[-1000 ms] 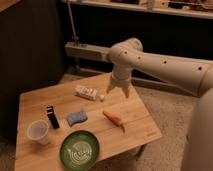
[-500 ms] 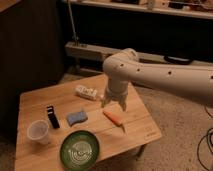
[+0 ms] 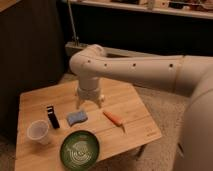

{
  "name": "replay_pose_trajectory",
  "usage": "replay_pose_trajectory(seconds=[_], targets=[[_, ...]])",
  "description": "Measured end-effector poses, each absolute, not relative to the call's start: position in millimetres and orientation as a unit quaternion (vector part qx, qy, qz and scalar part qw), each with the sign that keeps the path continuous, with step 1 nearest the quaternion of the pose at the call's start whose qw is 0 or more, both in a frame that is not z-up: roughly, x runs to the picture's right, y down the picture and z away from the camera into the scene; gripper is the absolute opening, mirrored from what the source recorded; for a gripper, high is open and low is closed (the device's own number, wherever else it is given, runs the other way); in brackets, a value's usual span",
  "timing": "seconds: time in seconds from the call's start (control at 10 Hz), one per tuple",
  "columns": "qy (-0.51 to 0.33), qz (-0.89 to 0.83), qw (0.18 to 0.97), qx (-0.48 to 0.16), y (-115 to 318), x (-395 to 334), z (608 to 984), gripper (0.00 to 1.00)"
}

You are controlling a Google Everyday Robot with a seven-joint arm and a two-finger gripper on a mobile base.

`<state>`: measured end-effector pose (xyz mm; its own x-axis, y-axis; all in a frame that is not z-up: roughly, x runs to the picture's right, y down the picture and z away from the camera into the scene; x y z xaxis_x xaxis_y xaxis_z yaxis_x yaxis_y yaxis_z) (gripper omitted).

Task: Move the arm in a circular motion

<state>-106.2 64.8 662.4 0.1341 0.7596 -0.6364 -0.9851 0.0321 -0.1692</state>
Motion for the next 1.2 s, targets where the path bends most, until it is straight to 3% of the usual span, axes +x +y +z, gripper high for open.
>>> replay_pose_trajectory(seconds=[0.4,0.6,0.9,1.2], targets=[[0.161,0.590,0.730,-0.304,6,-188,683,0.65],[0.160,0.607,0.721,-0.293,-29,-194,704,0.65],[0.167,0.652,0.688,-0.272,-76,-165,747,0.65],[0.181,0.700,0.642,-0.255,-87,-109,768,0.65]])
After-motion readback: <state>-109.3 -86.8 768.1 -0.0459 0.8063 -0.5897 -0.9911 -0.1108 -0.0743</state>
